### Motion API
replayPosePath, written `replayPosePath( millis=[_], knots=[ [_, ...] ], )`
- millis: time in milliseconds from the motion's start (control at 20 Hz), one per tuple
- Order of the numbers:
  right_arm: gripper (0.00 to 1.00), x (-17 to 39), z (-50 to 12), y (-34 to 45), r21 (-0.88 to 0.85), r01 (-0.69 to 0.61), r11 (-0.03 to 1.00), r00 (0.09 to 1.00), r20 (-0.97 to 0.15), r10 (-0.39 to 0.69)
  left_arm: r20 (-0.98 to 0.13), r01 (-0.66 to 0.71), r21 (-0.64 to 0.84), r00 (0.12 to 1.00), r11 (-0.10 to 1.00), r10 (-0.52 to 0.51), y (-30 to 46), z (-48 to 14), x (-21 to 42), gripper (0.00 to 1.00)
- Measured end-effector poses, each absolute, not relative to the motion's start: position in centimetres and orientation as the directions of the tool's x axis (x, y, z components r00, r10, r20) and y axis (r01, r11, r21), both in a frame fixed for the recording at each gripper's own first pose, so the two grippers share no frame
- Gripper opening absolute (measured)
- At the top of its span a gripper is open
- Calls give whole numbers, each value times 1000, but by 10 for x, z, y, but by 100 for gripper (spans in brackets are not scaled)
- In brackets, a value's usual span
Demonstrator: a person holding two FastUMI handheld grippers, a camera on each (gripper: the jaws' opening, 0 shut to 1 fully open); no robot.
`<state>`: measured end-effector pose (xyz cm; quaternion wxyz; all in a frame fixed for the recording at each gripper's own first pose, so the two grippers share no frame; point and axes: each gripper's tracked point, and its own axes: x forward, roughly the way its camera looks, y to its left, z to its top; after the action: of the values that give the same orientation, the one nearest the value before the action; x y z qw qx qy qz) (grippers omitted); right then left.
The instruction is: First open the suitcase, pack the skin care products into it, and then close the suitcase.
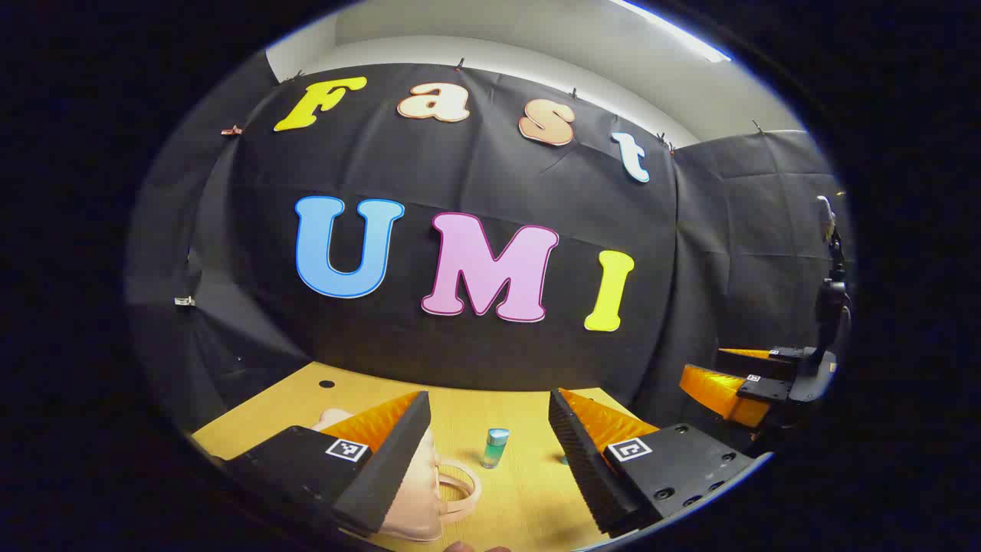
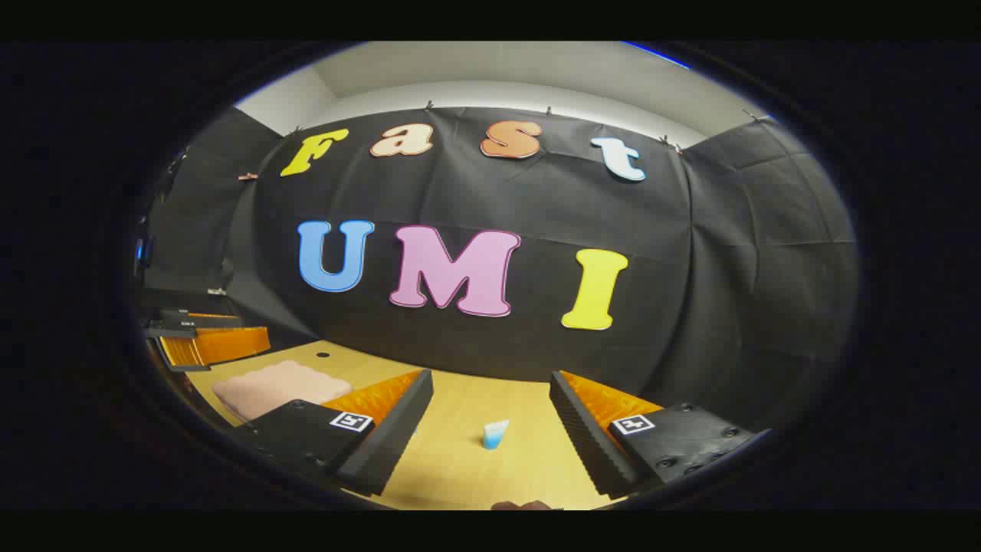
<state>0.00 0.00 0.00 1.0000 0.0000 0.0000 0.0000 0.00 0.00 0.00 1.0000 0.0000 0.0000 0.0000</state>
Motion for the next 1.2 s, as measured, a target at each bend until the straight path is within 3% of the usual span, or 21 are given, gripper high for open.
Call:
replayPosePath(
  millis=[1200],
  knots=[
    [97, -6, 9, 15, -14, 0, 1000, 1000, 22, 1, -11, 115, 112, 993, 987, -115, -24, -4, -11, 97]
  ],
)
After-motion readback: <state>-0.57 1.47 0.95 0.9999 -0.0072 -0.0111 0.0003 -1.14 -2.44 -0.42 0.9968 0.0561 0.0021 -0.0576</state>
